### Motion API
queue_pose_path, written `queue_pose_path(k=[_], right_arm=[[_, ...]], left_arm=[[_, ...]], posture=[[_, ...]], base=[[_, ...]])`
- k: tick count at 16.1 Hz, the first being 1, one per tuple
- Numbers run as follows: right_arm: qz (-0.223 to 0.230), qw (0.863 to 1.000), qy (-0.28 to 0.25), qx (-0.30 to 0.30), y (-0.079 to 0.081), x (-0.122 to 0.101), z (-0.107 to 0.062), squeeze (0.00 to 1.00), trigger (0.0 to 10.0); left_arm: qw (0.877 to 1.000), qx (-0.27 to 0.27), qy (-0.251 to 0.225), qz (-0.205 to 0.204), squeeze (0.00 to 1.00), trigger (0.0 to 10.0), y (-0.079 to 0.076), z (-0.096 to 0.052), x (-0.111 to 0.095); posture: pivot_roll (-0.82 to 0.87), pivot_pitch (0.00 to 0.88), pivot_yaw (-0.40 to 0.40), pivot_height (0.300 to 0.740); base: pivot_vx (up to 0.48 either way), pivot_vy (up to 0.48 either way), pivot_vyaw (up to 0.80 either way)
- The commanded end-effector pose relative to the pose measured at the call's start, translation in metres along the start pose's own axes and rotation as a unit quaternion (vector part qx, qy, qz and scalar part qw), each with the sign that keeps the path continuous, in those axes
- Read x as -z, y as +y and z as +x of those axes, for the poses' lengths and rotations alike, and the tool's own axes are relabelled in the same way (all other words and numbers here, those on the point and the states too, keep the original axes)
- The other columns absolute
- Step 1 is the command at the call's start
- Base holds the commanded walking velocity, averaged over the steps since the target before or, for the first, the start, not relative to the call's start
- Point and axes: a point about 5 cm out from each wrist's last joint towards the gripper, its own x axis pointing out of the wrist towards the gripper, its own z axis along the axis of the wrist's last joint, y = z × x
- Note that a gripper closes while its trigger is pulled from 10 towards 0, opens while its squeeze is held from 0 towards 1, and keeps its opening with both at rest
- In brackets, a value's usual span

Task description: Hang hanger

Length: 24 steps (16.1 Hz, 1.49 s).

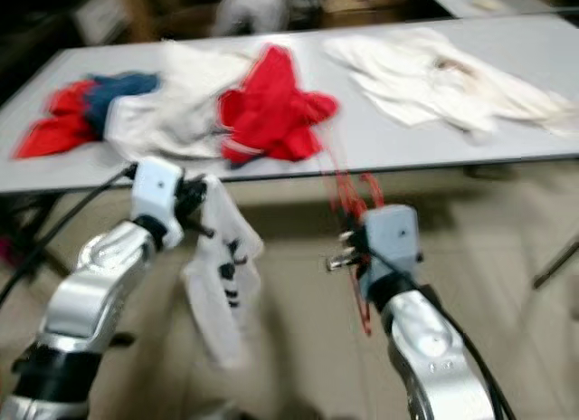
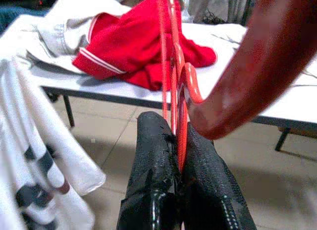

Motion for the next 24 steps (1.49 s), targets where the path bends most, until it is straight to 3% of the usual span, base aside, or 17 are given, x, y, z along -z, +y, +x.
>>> queue_pose_path(k=[1,4,6,11,14,17,21,24], right_arm=[[-0.021,1.000,-0.011,-0.017,-0.008,-0.008,-0.003,0.00,10.0],[-0.061,0.997,-0.009,-0.036,-0.015,-0.013,-0.005,0.00,10.0],[-0.065,0.996,-0.010,-0.056,-0.013,-0.014,-0.005,0.00,10.0],[-0.066,0.991,-0.018,-0.115,-0.014,-0.021,-0.013,0.00,10.0],[-0.100,0.972,0.001,-0.211,-0.029,-0.034,-0.042,0.00,10.0],[-0.135,0.952,0.042,-0.272,-0.040,-0.041,-0.058,0.00,10.0],[-0.144,0.943,0.047,-0.295,-0.041,-0.046,-0.057,0.00,10.0],[-0.144,0.931,0.054,-0.332,-0.031,-0.046,-0.049,0.00,10.0]], left_arm=[[1.000,-0.011,-0.027,0.005,0.00,10.0,0.004,0.004,-0.014],[0.999,-0.029,-0.038,0.011,0.00,10.0,0.017,0.006,-0.022],[0.998,-0.042,-0.046,0.011,0.00,10.0,0.024,0.006,-0.029],[0.997,-0.015,-0.078,0.016,0.00,10.0,0.023,0.015,-0.053],[0.996,0.000,-0.084,0.034,0.00,10.0,0.030,0.032,-0.071],[0.995,-0.006,-0.084,0.044,0.00,10.0,0.045,0.045,-0.090],[0.993,0.004,-0.108,0.038,0.00,10.0,0.050,0.051,-0.111],[0.990,0.022,-0.139,0.000,0.00,10.0,0.049,0.051,-0.130]], posture=[[-0.06,0.021,0.125,0.740],[-0.06,0.023,0.122,0.740],[-0.05,0.022,0.118,0.740],[-0.04,0.024,0.119,0.740],[-0.05,0.022,0.131,0.740],[-0.06,0.014,0.144,0.740],[-0.06,0.008,0.128,0.740],[-0.06,0.006,0.116,0.740]], base=[[0.292,0.000,0.00],[0.292,0.000,0.00],[0.289,0.000,0.64],[0.291,0.000,0.25],[0.292,0.000,0.00],[0.292,0.000,0.00],[0.292,0.000,0.00],[0.294,0.000,-0.48]])
